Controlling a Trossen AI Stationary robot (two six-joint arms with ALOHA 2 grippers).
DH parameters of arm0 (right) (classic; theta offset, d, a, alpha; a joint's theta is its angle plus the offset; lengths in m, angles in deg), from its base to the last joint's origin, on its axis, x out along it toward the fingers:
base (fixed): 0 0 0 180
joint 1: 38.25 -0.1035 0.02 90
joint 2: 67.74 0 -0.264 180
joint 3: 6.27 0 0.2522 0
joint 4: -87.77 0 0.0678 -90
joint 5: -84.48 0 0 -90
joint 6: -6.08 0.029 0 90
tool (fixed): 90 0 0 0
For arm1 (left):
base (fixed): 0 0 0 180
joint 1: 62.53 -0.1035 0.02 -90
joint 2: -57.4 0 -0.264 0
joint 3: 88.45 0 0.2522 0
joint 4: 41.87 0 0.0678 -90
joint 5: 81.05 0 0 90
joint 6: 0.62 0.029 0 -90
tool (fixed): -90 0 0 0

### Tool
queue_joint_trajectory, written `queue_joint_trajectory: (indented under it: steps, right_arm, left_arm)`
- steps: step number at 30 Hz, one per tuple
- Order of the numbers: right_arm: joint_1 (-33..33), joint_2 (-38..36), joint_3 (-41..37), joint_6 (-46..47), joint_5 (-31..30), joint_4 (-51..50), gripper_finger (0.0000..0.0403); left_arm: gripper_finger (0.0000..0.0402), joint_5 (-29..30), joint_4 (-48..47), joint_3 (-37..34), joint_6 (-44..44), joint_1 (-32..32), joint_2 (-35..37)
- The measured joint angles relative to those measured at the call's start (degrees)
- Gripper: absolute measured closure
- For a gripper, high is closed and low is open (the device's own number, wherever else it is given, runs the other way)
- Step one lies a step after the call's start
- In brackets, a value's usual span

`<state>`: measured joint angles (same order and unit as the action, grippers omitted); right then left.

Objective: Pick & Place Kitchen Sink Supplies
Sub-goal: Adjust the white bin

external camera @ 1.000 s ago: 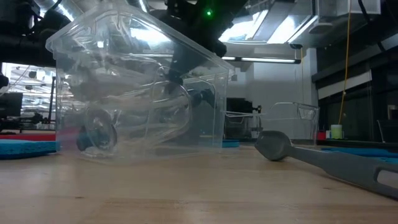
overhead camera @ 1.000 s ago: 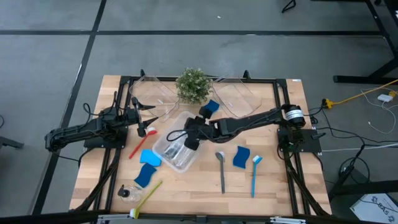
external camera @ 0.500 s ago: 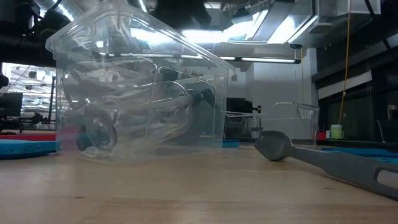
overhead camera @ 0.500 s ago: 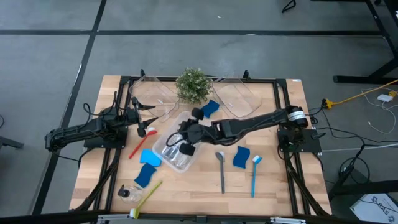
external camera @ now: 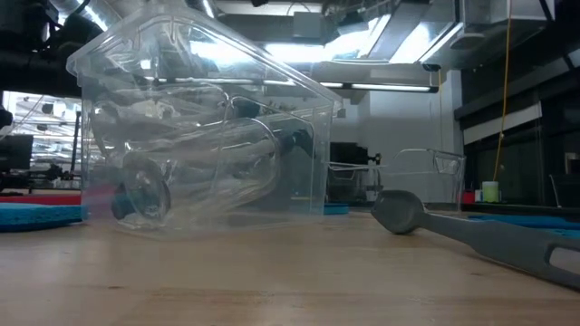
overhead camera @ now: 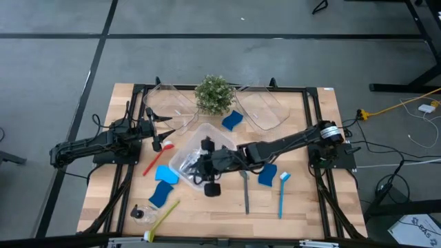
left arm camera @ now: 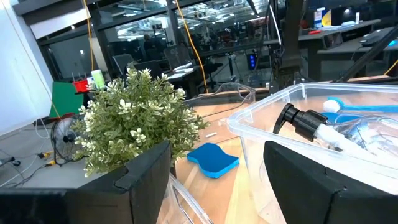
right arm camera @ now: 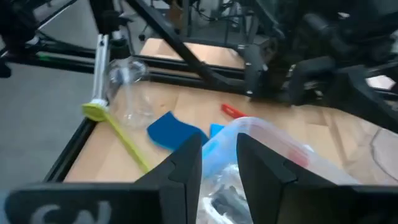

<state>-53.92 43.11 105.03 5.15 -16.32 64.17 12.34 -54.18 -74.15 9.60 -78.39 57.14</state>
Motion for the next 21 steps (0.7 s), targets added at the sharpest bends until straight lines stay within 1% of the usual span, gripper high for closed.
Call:
queue_joint_trajectory:
  steps: [4, 7, 12, 17, 19, 21]
  right_arm:
    - [-0.4, 0.0, 0.0, -1.0, 0.0, -3.2, 0.0302]
    - [-0.1, 0.0, 0.0, 2.8, 0.5, -9.8, 0.0302]
    - [1.6, -0.1, 0.0, -0.3, 10.1, -18.4, 0.0302]
    - [1.7, -0.3, 0.0, -4.1, 11.5, -25.9, 0.0302]
    - [1.7, -0.7, -0.5, -4.2, 11.6, -27.1, 0.0302]
    - [1.9, -2.4, -2.9, -4.1, 12.1, -27.3, 0.0302]
  left_arm:
    - [0.0151, 0.0, 0.0, 0.0, 0.0, 0.0, 0.0]
    - [0.0151, 0.0, 0.0, 0.0, 0.0, 0.0, 0.0]
    - [0.0151, 0.0, 0.0, 0.0, 0.0, 0.0, 0.0]
    - [0.0151, 0.0, 0.0, 0.0, 0.0, 0.0, 0.0]
    - [0.0151, 0.0, 0.0, 0.0, 0.0, 0.0, 0.0]
    - [0.0151, 0.0, 0.0, 0.0, 0.0, 0.0, 0.0]
